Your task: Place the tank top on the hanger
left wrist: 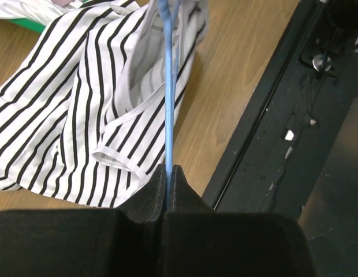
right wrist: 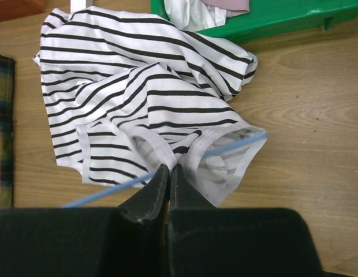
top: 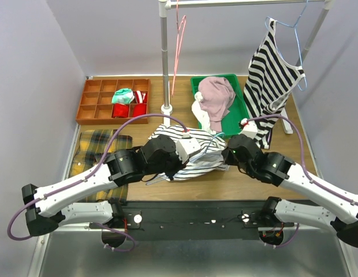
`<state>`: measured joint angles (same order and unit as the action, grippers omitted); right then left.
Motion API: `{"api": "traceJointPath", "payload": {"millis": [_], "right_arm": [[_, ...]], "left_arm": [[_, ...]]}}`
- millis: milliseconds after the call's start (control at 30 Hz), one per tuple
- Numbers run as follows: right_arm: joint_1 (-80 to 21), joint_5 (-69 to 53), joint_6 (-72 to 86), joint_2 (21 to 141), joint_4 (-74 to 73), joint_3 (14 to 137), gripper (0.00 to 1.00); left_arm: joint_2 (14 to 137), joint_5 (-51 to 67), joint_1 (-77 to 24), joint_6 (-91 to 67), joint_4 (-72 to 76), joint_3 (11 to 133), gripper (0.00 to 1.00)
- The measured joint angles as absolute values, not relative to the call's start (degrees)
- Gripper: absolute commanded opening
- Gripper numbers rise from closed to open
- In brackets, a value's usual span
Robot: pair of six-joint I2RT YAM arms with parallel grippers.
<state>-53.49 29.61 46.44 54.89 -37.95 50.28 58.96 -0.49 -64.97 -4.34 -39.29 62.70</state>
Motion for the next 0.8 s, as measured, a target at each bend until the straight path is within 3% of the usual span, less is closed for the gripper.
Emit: {"api": "traceJointPath", "payload": {"millis": [300, 567, 700, 800], "right_arm": [[-53.52, 29.63, 46.19, 49.25, -40.84, 51.44, 0.14], [-53.52, 32.25, 44.36, 51.79, -41.80, 53.36, 0.40], [-53.52, 33.71, 43.40, 52.03, -43.42, 54.17, 0.61], [-53.49, 33.74, 41.36, 50.72, -43.00, 54.26, 0.63]], "left_arm": [[62.28, -4.43, -64.97, -6.74, -30.92, 60.03, 0.00], [62.43, -1.58, -64.95, -7.88, -22.24, 57.08, 0.00], [64.16, -0.69, -64.95, -10.07, -16.75, 54.39, 0.00], [66.65, -0.80, -64.95, -12.58, -11.40, 51.68, 0.00]]}}
